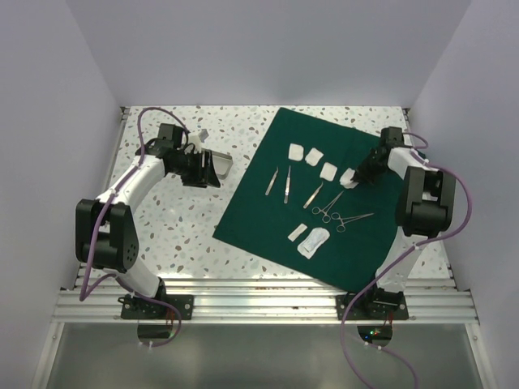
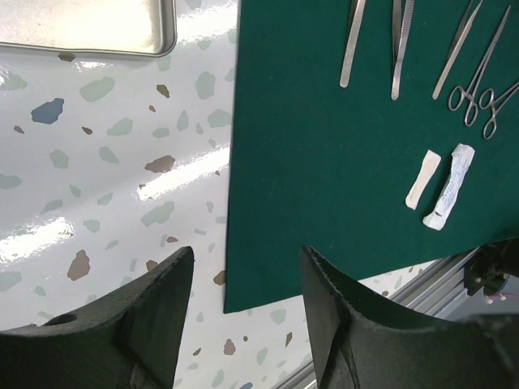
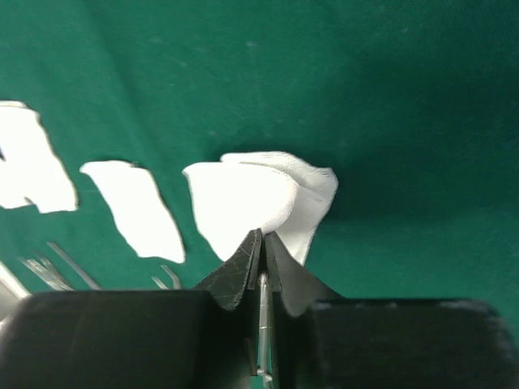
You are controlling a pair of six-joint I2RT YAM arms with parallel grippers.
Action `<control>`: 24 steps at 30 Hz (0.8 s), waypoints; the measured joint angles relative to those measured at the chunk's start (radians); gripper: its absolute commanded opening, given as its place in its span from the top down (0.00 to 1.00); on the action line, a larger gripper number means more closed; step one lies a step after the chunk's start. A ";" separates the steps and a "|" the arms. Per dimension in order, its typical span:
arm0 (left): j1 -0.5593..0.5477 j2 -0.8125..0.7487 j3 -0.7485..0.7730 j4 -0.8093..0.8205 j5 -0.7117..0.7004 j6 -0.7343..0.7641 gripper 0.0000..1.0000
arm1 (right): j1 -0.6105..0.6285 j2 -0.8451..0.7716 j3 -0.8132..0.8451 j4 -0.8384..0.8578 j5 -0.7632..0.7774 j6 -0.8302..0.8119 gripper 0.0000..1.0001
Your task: Prepare the surgical pack
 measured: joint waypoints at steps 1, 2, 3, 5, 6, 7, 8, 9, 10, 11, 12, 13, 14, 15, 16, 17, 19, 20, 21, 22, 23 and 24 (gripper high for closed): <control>0.000 0.000 0.000 0.000 0.000 0.000 0.41 | 0.000 0.005 0.000 0.000 0.002 -0.002 0.86; 0.000 0.001 0.000 0.000 0.000 0.000 0.41 | 0.000 0.009 0.000 -0.003 0.009 -0.007 0.83; 0.000 0.002 0.000 0.000 0.000 0.000 0.41 | 0.000 0.011 0.000 -0.006 0.015 -0.014 0.77; 0.000 0.002 0.000 0.000 0.000 0.000 0.41 | 0.000 0.012 0.000 -0.015 0.023 -0.027 0.70; 0.000 0.003 0.000 0.000 0.000 0.000 0.41 | 0.000 0.012 0.000 -0.019 0.027 -0.032 0.66; 0.000 0.003 0.000 0.000 0.000 0.000 0.41 | 0.000 0.012 0.000 -0.023 0.031 -0.039 0.64; 0.000 0.003 0.000 0.000 0.001 0.000 0.41 | 0.000 0.011 0.000 -0.030 0.039 -0.047 0.63; 0.000 0.004 0.000 0.000 0.001 0.000 0.41 | 0.000 0.011 0.000 -0.037 0.043 -0.053 0.62; 0.000 0.005 0.000 0.000 0.001 0.000 0.41 | 0.000 0.010 0.000 -0.043 0.046 -0.057 0.61; 0.000 0.005 0.000 0.000 0.001 0.000 0.41 | 0.000 0.008 0.000 -0.050 0.048 -0.062 0.60; 0.000 0.006 0.000 0.000 0.001 0.001 0.41 | 0.000 0.007 0.000 -0.056 0.051 -0.068 0.60; 0.000 0.008 0.000 0.000 0.002 0.001 0.41 | 0.000 0.004 0.000 -0.061 0.052 -0.074 0.60; 0.000 0.010 0.000 0.000 0.003 0.001 0.41 | 0.000 0.002 0.000 -0.064 0.055 -0.081 0.60; 0.000 0.011 0.000 0.000 0.004 0.001 0.41 | 0.000 0.002 0.000 -0.064 0.057 -0.088 0.60; 0.000 0.013 0.000 0.000 0.006 0.001 0.41 | 0.000 0.002 0.000 -0.063 0.059 -0.095 0.60; 0.000 0.014 0.000 0.000 0.007 0.001 0.41 | 0.000 0.002 -0.001 -0.063 0.060 -0.101 0.61; 0.000 0.015 0.000 0.000 0.011 0.001 0.41 | 0.000 0.002 -0.003 -0.058 0.060 -0.113 0.62; 0.000 0.015 0.000 0.000 0.012 0.001 0.41 | 0.000 0.002 -0.004 -0.054 0.060 -0.117 0.62; 0.000 0.015 0.000 0.000 0.014 0.001 0.41 | 0.000 0.002 -0.004 -0.050 0.059 -0.121 0.62; 0.000 0.015 0.000 0.000 0.015 0.001 0.41 | 0.000 0.003 -0.004 -0.047 0.058 -0.124 0.62; 0.000 0.015 0.000 0.000 0.016 0.001 0.41 | 0.000 0.004 -0.003 -0.043 0.058 -0.126 0.63; 0.000 0.015 0.000 0.000 0.016 0.001 0.41 | 0.000 0.006 -0.003 -0.038 0.057 -0.128 0.63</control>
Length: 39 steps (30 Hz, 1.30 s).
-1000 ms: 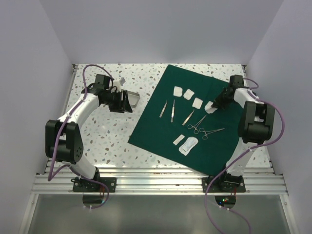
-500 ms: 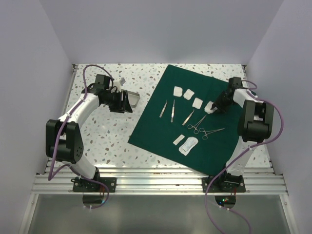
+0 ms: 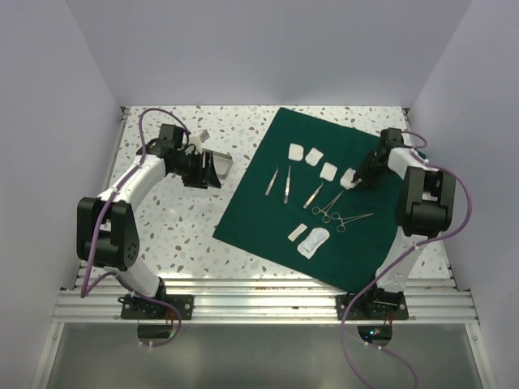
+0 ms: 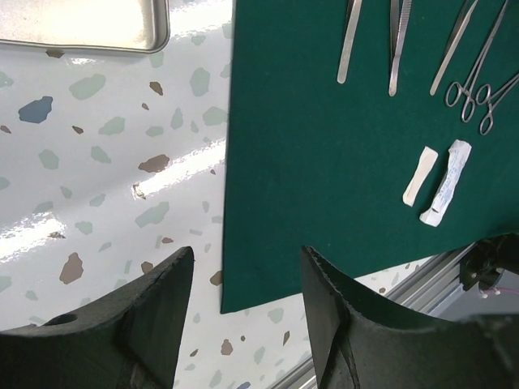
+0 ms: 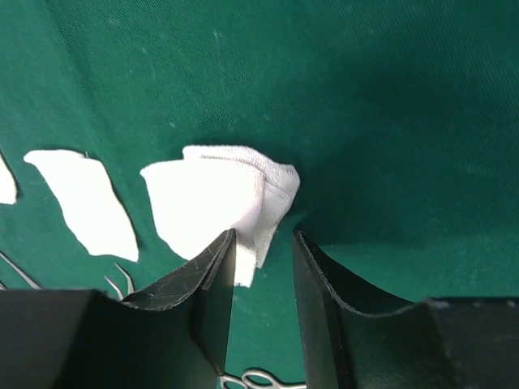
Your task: Prepare the surgical pack
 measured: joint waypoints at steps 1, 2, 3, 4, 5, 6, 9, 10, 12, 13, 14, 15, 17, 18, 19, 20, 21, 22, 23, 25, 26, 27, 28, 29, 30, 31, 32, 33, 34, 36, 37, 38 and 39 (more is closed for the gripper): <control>0.000 0.000 0.000 0.000 0.002 0.000 0.41 | 0.000 0.002 0.000 0.007 0.000 -0.001 0.63; 0.000 0.000 0.000 0.000 0.002 0.000 0.41 | 0.000 0.002 0.000 0.011 -0.001 -0.003 0.63; 0.000 0.000 0.000 -0.001 0.002 0.000 0.41 | 0.000 0.004 0.000 0.016 -0.005 -0.004 0.63; 0.000 0.000 0.000 -0.001 0.002 0.000 0.41 | 0.000 0.005 0.000 0.019 -0.007 -0.005 0.63; 0.000 0.000 0.000 -0.001 0.002 0.000 0.41 | -0.001 0.008 0.002 0.021 -0.010 -0.006 0.64; 0.000 0.000 0.000 -0.001 0.002 0.000 0.41 | -0.002 0.011 0.006 0.022 -0.013 -0.007 0.64; 0.000 0.000 0.000 -0.002 0.003 0.000 0.41 | -0.005 0.021 0.017 0.030 -0.017 -0.007 0.65; 0.000 0.001 0.000 -0.002 0.004 0.000 0.41 | -0.005 0.023 0.019 0.032 -0.018 -0.007 0.66; 0.000 0.003 0.000 -0.003 0.005 0.000 0.41 | -0.006 0.027 0.022 0.035 -0.020 -0.007 0.67; 0.000 0.005 0.000 -0.004 0.005 0.000 0.41 | -0.006 0.028 0.022 0.038 -0.022 -0.007 0.69; 0.000 0.005 0.000 -0.005 0.005 0.000 0.41 | -0.006 0.031 0.024 0.039 -0.025 -0.007 0.70; 0.000 0.007 0.000 -0.006 0.005 0.000 0.42 | -0.007 0.032 0.026 0.041 -0.028 -0.006 0.72; 0.000 0.009 0.000 -0.007 0.005 0.000 0.41 | -0.011 0.038 0.028 0.047 -0.039 -0.006 0.76; 0.000 0.011 0.000 -0.007 0.005 0.000 0.41 | -0.012 0.040 0.028 0.051 -0.041 -0.005 0.78; 0.000 0.011 0.000 -0.008 0.005 0.000 0.42 | -0.013 0.043 0.030 0.053 -0.043 -0.004 0.80; 0.000 0.011 0.000 -0.009 0.005 0.000 0.42 | -0.013 0.043 0.031 0.055 -0.043 -0.003 0.85; 0.000 0.011 0.000 -0.010 0.005 0.000 0.41 | -0.013 0.044 0.031 0.056 -0.042 -0.004 0.87; 0.000 0.011 0.000 -0.010 0.005 0.000 0.42 | -0.013 0.045 0.031 0.058 -0.042 -0.005 0.89; 0.000 0.011 0.000 -0.010 0.005 0.000 0.42 | -0.013 0.045 0.031 0.058 -0.042 -0.005 0.94; 0.000 0.011 0.000 -0.011 0.005 0.000 0.41 | -0.013 0.045 0.031 0.058 -0.042 -0.006 1.00; 0.000 0.011 0.000 -0.012 0.005 0.000 0.41 | -0.013 0.045 0.033 0.055 -0.041 -0.007 1.00; 0.000 0.011 0.000 -0.013 0.006 0.000 0.41 | -0.013 0.045 0.036 0.051 -0.042 -0.008 1.00; 0.000 0.011 0.000 -0.013 0.006 0.000 0.41 | -0.013 0.045 0.042 0.046 -0.044 -0.008 1.00; 0.000 0.011 0.000 -0.013 0.006 0.000 0.42 | -0.013 0.045 0.046 0.042 -0.049 -0.008 1.00; 0.000 0.011 0.000 -0.013 0.006 0.000 0.42 | -0.012 0.045 0.054 0.038 -0.058 -0.008 1.00; 0.000 0.011 0.000 -0.013 0.006 0.000 0.42 | -0.012 0.043 0.060 0.038 -0.073 -0.007 1.00; 0.000 0.011 0.000 -0.013 0.007 0.000 0.42 | -0.011 0.042 0.066 0.037 -0.090 -0.006 1.00; 0.000 0.011 0.000 -0.013 0.009 0.000 0.42 | -0.010 0.040 0.073 0.037 -0.112 -0.002 1.00; 0.000 0.011 0.000 -0.012 0.010 0.000 0.42 | -0.008 0.038 0.080 0.037 -0.126 0.002 1.00; 0.000 0.011 0.000 -0.012 0.014 -0.001 0.42 | 0.001 0.030 0.098 0.036 -0.158 0.013 1.00; 0.000 0.011 0.000 -0.012 0.016 -0.001 0.42 | 0.008 0.024 0.106 0.037 -0.172 0.021 1.00; 0.000 0.011 0.000 -0.011 0.018 -0.001 0.42 | 0.017 0.019 0.114 0.038 -0.183 0.030 1.00; 0.000 0.011 0.000 -0.012 0.020 -0.001 0.42 | 0.027 0.013 0.121 0.040 -0.200 0.038 1.00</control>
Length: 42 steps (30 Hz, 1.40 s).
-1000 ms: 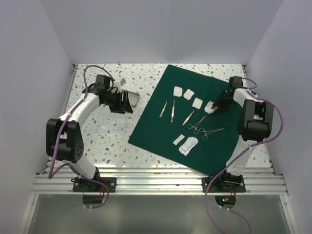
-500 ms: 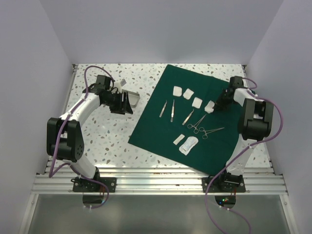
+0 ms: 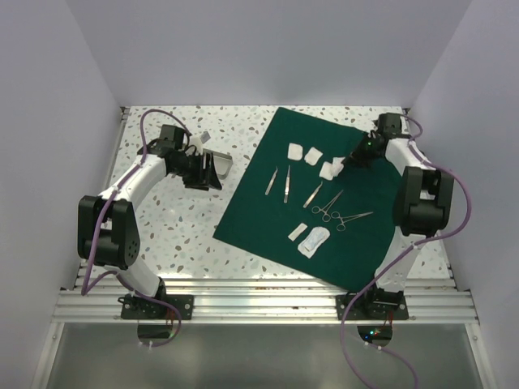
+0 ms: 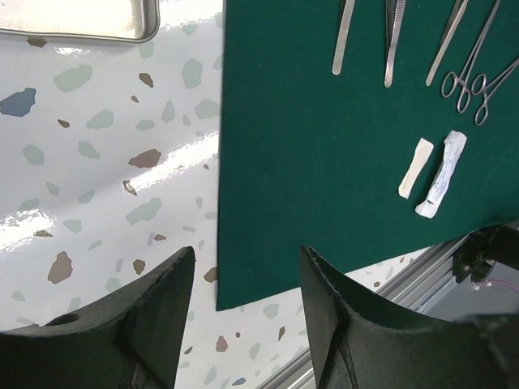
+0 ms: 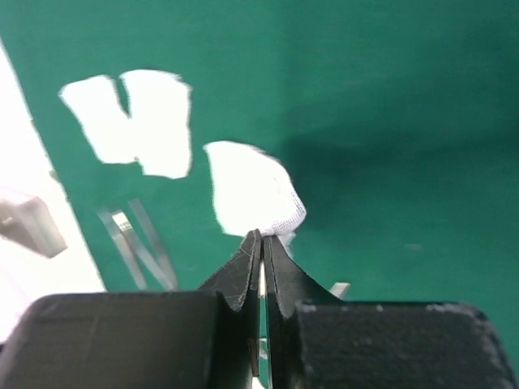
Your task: Prepare the surgical pack
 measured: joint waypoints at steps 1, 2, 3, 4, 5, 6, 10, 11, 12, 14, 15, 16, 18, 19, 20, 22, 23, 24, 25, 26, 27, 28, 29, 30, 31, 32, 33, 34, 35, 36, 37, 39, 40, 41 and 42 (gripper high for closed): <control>0.000 0.000 0.000 0.000 0.002 0.000 0.42 | 0.012 -0.004 0.008 0.003 -0.014 0.009 1.00; 0.000 0.000 0.000 0.000 0.003 0.000 0.42 | 0.024 -0.005 0.017 0.005 -0.026 0.016 1.00; 0.000 0.000 0.000 0.000 0.004 0.000 0.42 | 0.036 -0.005 0.028 0.009 -0.035 0.024 1.00; 0.000 0.000 0.000 0.000 0.005 0.000 0.42 | 0.050 -0.005 0.038 0.013 -0.048 0.032 1.00; 0.000 0.000 0.000 0.000 0.005 0.000 0.42 | 0.059 -0.005 0.045 0.015 -0.056 0.038 1.00; 0.000 0.000 0.000 0.000 0.005 0.000 0.43 | 0.070 -0.005 0.055 0.019 -0.063 0.045 1.00; 0.000 0.000 0.000 0.000 0.005 0.000 0.43 | 0.102 0.013 0.093 0.034 -0.095 0.074 1.00; 0.000 0.000 0.000 0.000 0.005 0.000 0.43 | 0.105 0.022 0.100 0.041 -0.105 0.080 1.00; 0.000 0.000 0.000 -0.001 0.005 0.000 0.43 | 0.106 0.034 0.105 0.045 -0.109 0.087 1.00; 0.000 0.000 0.000 -0.001 0.004 0.000 0.43 | 0.103 0.055 0.109 0.048 -0.119 0.096 1.00; 0.000 0.000 0.000 -0.001 0.004 0.000 0.43 | 0.101 0.070 0.109 0.048 -0.127 0.100 1.00; 0.000 0.000 0.000 -0.001 0.004 0.000 0.43 | 0.099 0.082 0.108 0.048 -0.130 0.103 1.00; 0.000 0.000 0.000 -0.001 0.004 0.000 0.43 | 0.093 0.110 0.107 0.051 -0.135 0.110 1.00; 0.000 0.000 0.000 -0.002 0.004 0.000 0.43 | 0.090 0.120 0.105 0.053 -0.138 0.114 1.00; 0.000 0.000 0.000 -0.002 0.004 0.000 0.43 | 0.087 0.131 0.101 0.054 -0.142 0.118 1.00; 0.000 0.000 0.000 -0.002 0.004 0.000 0.43 | 0.080 0.145 0.093 0.055 -0.155 0.126 1.00; 0.000 0.000 0.000 -0.002 0.004 0.000 0.43 | 0.078 0.150 0.090 0.055 -0.158 0.130 1.00; 0.000 0.000 0.000 -0.002 0.004 0.000 0.43 | 0.074 0.155 0.087 0.055 -0.159 0.133 1.00; 0.000 0.000 0.000 -0.002 0.004 0.000 0.42 | 0.071 0.157 0.083 0.056 -0.160 0.135 1.00; 0.000 0.000 0.000 -0.003 0.004 0.000 0.43 | 0.069 0.157 0.078 0.059 -0.161 0.136 1.00; 0.000 0.000 0.000 -0.003 0.004 0.000 0.43 | 0.065 0.157 0.073 0.058 -0.163 0.138 1.00; 0.000 0.000 0.000 -0.003 0.004 0.000 0.43 | 0.061 0.157 0.069 0.059 -0.164 0.139 1.00; 0.000 0.000 0.000 -0.003 0.004 0.000 0.43 | 0.057 0.157 0.066 0.059 -0.164 0.139 1.00; 0.000 0.000 0.000 -0.003 0.004 0.000 0.43 | 0.053 0.157 0.063 0.059 -0.164 0.138 1.00; 0.000 0.000 0.000 -0.003 0.004 0.000 0.43 | 0.049 0.157 0.063 0.058 -0.164 0.138 1.00; 0.000 0.000 0.000 -0.003 0.004 0.000 0.43 | 0.046 0.159 0.063 0.058 -0.164 0.137 1.00; 0.000 0.000 0.000 -0.003 0.004 0.000 0.43 | 0.043 0.159 0.063 0.058 -0.164 0.135 1.00; 0.000 0.000 0.000 -0.003 0.004 0.000 0.43 | 0.040 0.161 0.063 0.058 -0.164 0.133 1.00; 0.000 0.000 0.000 -0.003 0.004 0.000 0.43 | 0.039 0.163 0.063 0.058 -0.163 0.131 1.00; 0.000 0.000 0.000 -0.003 0.004 0.000 0.43 | 0.037 0.166 0.063 0.056 -0.163 0.127 1.00; 0.000 0.000 0.000 -0.003 0.004 0.000 0.43 | 0.035 0.169 0.063 0.054 -0.163 0.124 1.00; 0.000 0.000 0.000 -0.003 0.004 0.000 0.43 | 0.034 0.177 0.068 0.044 -0.163 0.116 1.00; 0.000 0.000 0.000 -0.003 0.004 0.000 0.43 | 0.035 0.183 0.074 0.042 -0.163 0.111 1.00; 0.000 0.000 0.000 -0.004 0.004 0.000 0.43 | 0.035 0.191 0.080 0.039 -0.161 0.106 1.00; 0.000 0.000 0.000 -0.004 0.004 0.000 0.43 | 0.035 0.196 0.084 0.037 -0.159 0.101 1.00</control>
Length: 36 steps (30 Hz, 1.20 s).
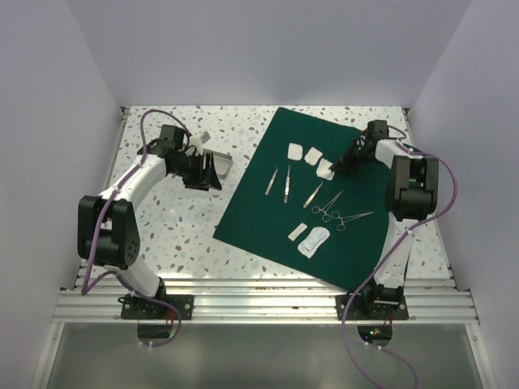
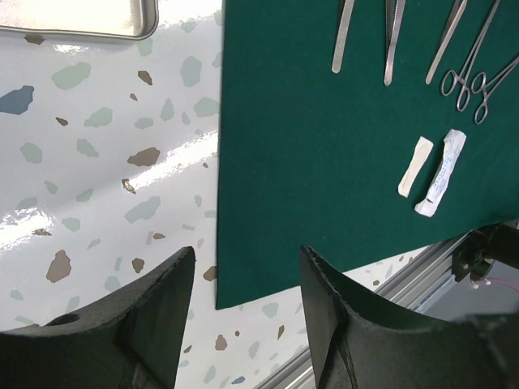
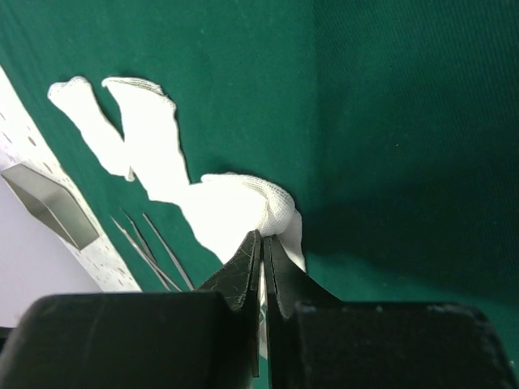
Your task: Prepare the surgical pack
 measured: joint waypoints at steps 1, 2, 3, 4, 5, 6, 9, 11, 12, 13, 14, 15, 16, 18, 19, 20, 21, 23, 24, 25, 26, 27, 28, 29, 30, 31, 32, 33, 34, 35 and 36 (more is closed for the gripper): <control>0.000 0.000 0.000 0.000 0.000 0.000 0.43 | 0.000 0.003 0.002 -0.002 0.003 -0.005 1.00; 0.000 0.000 0.000 0.000 0.000 0.000 0.42 | 0.000 0.004 0.003 -0.005 0.004 -0.009 1.00; 0.000 0.000 0.000 0.000 0.000 0.000 0.43 | 0.000 0.004 0.003 -0.010 0.005 -0.015 1.00; 0.000 0.000 0.000 0.000 0.000 0.000 0.43 | 0.000 0.004 0.005 -0.013 0.006 -0.019 1.00; 0.000 0.000 0.000 0.000 0.000 0.000 0.43 | 0.000 0.004 0.007 -0.019 0.008 -0.024 1.00; 0.000 0.000 0.000 0.000 0.000 0.000 0.43 | 0.000 0.004 0.008 -0.023 0.012 -0.029 1.00; 0.000 0.000 0.000 0.000 0.000 0.000 0.43 | 0.000 0.004 0.009 -0.028 0.023 -0.042 1.00; 0.000 0.000 0.000 0.000 0.000 0.000 0.43 | 0.000 0.004 0.009 -0.034 0.032 -0.047 1.00; 0.000 0.000 0.000 0.000 0.000 0.000 0.43 | 0.000 0.004 0.009 -0.035 0.032 -0.050 1.00; 0.000 0.000 0.000 0.000 0.000 0.000 0.43 | 0.000 0.004 0.009 -0.036 0.034 -0.052 1.00; 0.000 0.000 0.000 0.000 0.000 0.000 0.43 | 0.000 0.004 0.009 -0.037 0.034 -0.053 1.00; 0.000 0.000 0.000 0.000 0.000 0.000 0.43 | 0.000 0.004 0.009 -0.038 0.034 -0.054 1.00; 0.000 0.000 0.000 0.000 0.000 0.000 0.43 | 0.000 0.004 0.009 -0.039 0.034 -0.056 1.00; 0.000 0.000 0.000 0.000 0.001 0.000 0.43 | 0.000 0.004 0.009 -0.039 0.035 -0.058 1.00; 0.000 0.000 0.000 0.000 0.001 0.000 0.43 | 0.000 0.004 0.009 -0.039 0.035 -0.060 1.00; 0.000 0.000 0.000 0.000 0.001 0.000 0.43 | 0.000 0.004 0.009 -0.040 0.036 -0.061 1.00; 0.000 0.000 0.000 0.000 0.001 0.000 0.43 | 0.000 0.004 0.009 -0.040 0.037 -0.063 1.00; 0.000 0.000 0.000 0.000 0.001 0.000 0.42 | 0.000 0.004 0.011 -0.044 0.039 -0.066 1.00; 0.000 0.000 0.000 0.000 0.001 0.000 0.43 | 0.000 0.004 0.013 -0.046 0.040 -0.068 1.00; 0.000 0.000 0.000 0.000 0.002 0.000 0.43 | 0.000 0.004 0.013 -0.046 0.040 -0.068 1.00; 0.000 0.000 0.000 0.000 0.002 0.000 0.43 | 0.000 0.004 0.013 -0.047 0.041 -0.069 1.00; 0.000 0.000 0.000 0.000 0.003 0.000 0.43 | 0.000 0.004 0.013 -0.047 0.042 -0.069 1.00; 0.000 0.000 0.000 0.000 0.003 0.000 0.43 | 0.000 0.004 0.013 -0.047 0.043 -0.069 1.00; 0.000 0.000 0.000 0.000 0.003 0.000 0.43 | 0.000 0.003 0.013 -0.047 0.046 -0.069 1.00; 0.000 0.000 0.000 0.000 0.003 0.000 0.43 | 0.000 0.003 0.013 -0.047 0.048 -0.069 1.00; 0.000 0.000 0.000 0.000 0.003 0.000 0.43 | 0.000 0.002 0.013 -0.047 0.050 -0.069 1.00; 0.000 0.000 0.000 0.000 0.003 0.000 0.43 | 0.000 0.002 0.013 -0.048 0.052 -0.069 1.00; 0.000 0.001 0.000 0.000 0.003 0.000 0.43 | 0.000 0.001 0.013 -0.048 0.055 -0.069 1.00; 0.000 0.002 0.000 0.000 0.003 0.000 0.43 | 0.000 0.000 0.013 -0.048 0.056 -0.069 1.00; 0.000 0.002 0.000 0.000 0.003 0.000 0.43 | 0.000 0.000 0.013 -0.048 0.056 -0.070 1.00; 0.000 0.002 0.000 0.000 0.003 0.000 0.43 | 0.000 -0.002 0.013 -0.048 0.057 -0.070 1.00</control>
